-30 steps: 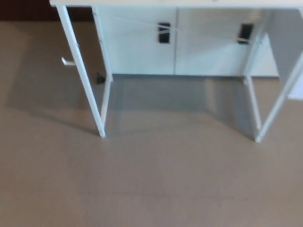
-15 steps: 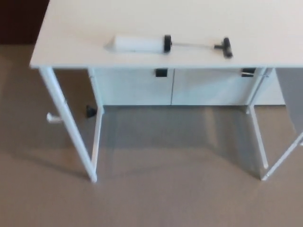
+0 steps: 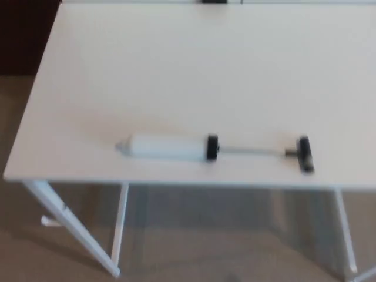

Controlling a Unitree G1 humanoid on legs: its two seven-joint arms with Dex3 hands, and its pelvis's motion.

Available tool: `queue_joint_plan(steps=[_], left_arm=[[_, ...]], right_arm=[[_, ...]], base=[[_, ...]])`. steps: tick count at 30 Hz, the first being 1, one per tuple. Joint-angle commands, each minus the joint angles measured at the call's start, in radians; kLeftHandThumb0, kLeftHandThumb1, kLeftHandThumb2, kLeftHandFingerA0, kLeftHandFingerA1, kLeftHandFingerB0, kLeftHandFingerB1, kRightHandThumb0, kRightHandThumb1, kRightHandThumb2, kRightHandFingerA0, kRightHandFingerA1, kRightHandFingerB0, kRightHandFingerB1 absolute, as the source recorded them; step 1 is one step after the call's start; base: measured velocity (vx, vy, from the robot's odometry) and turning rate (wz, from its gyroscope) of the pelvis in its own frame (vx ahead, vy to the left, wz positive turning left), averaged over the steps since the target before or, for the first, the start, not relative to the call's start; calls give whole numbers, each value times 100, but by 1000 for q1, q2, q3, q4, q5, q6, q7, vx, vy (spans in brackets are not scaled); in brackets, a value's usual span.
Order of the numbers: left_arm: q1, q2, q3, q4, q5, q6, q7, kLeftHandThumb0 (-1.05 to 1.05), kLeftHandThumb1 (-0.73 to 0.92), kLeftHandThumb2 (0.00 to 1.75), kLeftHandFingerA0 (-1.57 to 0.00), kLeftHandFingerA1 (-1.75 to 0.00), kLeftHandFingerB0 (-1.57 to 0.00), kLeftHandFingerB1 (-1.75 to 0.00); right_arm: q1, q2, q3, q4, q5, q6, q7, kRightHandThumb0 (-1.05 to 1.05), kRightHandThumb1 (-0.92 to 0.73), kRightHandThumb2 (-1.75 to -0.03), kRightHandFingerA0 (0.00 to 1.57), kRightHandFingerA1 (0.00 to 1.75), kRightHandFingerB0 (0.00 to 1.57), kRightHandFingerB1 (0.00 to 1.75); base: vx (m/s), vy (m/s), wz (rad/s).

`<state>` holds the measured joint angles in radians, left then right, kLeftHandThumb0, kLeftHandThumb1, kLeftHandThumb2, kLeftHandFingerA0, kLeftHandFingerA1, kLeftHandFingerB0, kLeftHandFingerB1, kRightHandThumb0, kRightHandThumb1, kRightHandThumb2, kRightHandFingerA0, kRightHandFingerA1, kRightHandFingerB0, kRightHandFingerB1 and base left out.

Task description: The robot walks towards a desk on which an air pump is kept in the middle. It lifts it up and holds it with its left hand and uses its right hand to compress it by pushing its handle inwards.

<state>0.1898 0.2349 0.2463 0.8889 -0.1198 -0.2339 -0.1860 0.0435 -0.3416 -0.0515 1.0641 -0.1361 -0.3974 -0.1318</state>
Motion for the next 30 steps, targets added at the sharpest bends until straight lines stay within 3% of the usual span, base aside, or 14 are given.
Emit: queue_joint_plan(steps=[1, 12, 19, 30], left_arm=[[17, 16, 2, 1, 5, -14, -2, -24, 80, 64, -50, -45, -39, -36], [15, 17, 2, 6, 5, -23, 3, -23, 79, 63, -53, -47, -41, -37], [12, 15, 3, 14, 3, -23, 6, -23, 77, 62, -57, -48, -42, -38], [25, 11, 6, 10, -1, -28, 2, -23, 77, 63, -53, -47, -39, -37]], right_arm=[[14, -8, -2, 13, -2, 4, 0, -19, -65, -59, 69, 48, 59, 45], [10, -6, 0, 9, -1, 14, 4, -19, -65, -59, 71, 48, 60, 45], [16, -7, 0, 1, -3, 12, 6, -18, -65, -59, 73, 50, 60, 46], [32, -13, 7, -26, -11, 14, 23, -23, -65, -59, 75, 51, 59, 44]], base=[[473, 2, 9], [317, 79, -12], [66, 206, -8], [-129, -109, 0]])
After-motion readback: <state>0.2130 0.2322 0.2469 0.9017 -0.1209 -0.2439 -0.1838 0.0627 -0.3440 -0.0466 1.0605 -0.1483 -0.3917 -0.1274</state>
